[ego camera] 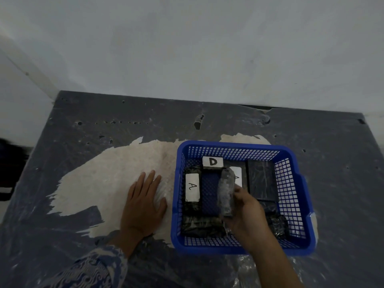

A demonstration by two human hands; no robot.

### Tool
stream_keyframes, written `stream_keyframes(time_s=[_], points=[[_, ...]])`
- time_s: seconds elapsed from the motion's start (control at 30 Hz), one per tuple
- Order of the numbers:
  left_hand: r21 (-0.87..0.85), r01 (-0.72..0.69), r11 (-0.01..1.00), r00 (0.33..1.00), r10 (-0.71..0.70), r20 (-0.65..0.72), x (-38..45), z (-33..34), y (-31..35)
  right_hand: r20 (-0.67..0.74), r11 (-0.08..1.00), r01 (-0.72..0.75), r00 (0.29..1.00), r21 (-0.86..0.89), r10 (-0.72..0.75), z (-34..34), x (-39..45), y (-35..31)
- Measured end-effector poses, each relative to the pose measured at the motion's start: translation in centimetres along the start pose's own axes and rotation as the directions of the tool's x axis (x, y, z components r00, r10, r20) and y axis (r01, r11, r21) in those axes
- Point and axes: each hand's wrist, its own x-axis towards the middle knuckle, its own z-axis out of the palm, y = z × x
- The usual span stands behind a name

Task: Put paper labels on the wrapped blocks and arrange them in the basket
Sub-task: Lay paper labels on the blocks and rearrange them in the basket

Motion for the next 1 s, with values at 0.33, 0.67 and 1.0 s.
stream_keyframes(time_s=[0.33,0.67,1.0], points=[[0.005,0.006,1.0,1.0,-0.006,0.01,0.0,-0.3,0.2,0.557,0.814,-0.393,0.824,0.428,0.105,-1.2,-0.5,1.8],[0.006,0.014,1.0,1.0,-0.014,0.014,0.1,-0.4,0.3,0.231,0.988,-0.116,0.969,0.098,0.091,-1.4,-0.6,1.7],[0.008,0.01,1.0,1.0,-0.01,0.013,0.1,-0.4,0.3,0.091,0.974,0.103,0.992,-0.201,-0.086,-2.2,0.1,0.8]])
